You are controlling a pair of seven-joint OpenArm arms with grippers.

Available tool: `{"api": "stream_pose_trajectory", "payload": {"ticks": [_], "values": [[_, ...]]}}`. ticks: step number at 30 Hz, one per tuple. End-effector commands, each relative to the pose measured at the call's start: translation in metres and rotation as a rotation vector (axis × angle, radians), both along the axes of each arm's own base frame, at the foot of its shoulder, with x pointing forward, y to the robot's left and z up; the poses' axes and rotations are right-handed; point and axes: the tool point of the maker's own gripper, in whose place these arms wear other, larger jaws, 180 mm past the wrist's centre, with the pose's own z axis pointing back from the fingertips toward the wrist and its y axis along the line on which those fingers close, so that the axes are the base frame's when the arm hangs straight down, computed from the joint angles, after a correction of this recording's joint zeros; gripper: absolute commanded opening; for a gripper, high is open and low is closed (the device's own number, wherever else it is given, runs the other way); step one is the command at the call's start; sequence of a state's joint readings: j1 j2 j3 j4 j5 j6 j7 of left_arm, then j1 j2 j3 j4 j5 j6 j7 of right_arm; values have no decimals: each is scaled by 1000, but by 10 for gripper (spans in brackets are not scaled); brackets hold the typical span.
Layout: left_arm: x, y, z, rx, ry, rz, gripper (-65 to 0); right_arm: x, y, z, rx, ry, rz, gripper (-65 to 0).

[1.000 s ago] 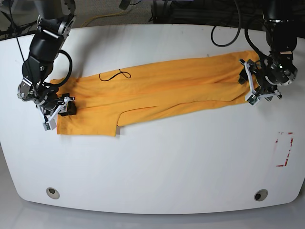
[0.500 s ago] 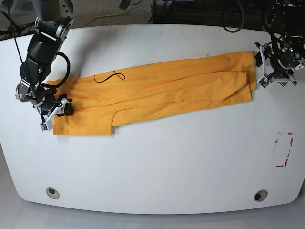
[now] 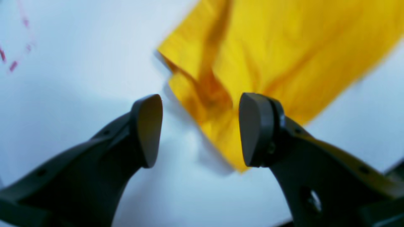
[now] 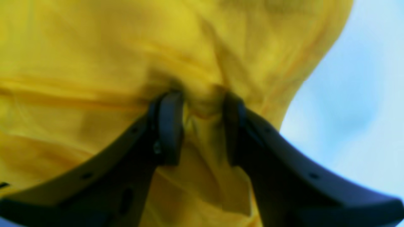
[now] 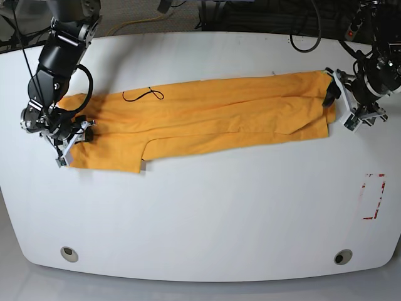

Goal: Fold the T-shirt properly
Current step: 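Lay the folded strip down and release both grippers, then grasp the strip's end with the left gripper and fold it toward the right gripper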

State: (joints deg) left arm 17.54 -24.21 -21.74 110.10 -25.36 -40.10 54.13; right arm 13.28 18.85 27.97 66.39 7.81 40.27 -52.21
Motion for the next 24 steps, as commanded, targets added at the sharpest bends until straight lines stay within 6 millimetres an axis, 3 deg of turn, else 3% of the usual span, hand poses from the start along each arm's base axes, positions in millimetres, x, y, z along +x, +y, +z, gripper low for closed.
{"api": "stream_pose_trajectory", "payload": {"ticks": [1,3,6,11,19,24], "values": [[8,10,11,15,-7,44,-300,5,-10,21,-64,-18,3,-444],[18,18,19,-5,-17,119,-299,7,-10,36,-108,-40,21,-442],[18,34,18,-28,3,231,-283,10,-3,44,-117,-55,30,-442],[13,52,7,-107,41,385,-124,10,3,44,-115,-55,35,-442],[6,40,-35,-267,141,447,-99,8,15,37,-90,-45,41,-442],[10,21,-41,-401,139,429,-99,1,18,31,-87,-33,46,-444]]}}
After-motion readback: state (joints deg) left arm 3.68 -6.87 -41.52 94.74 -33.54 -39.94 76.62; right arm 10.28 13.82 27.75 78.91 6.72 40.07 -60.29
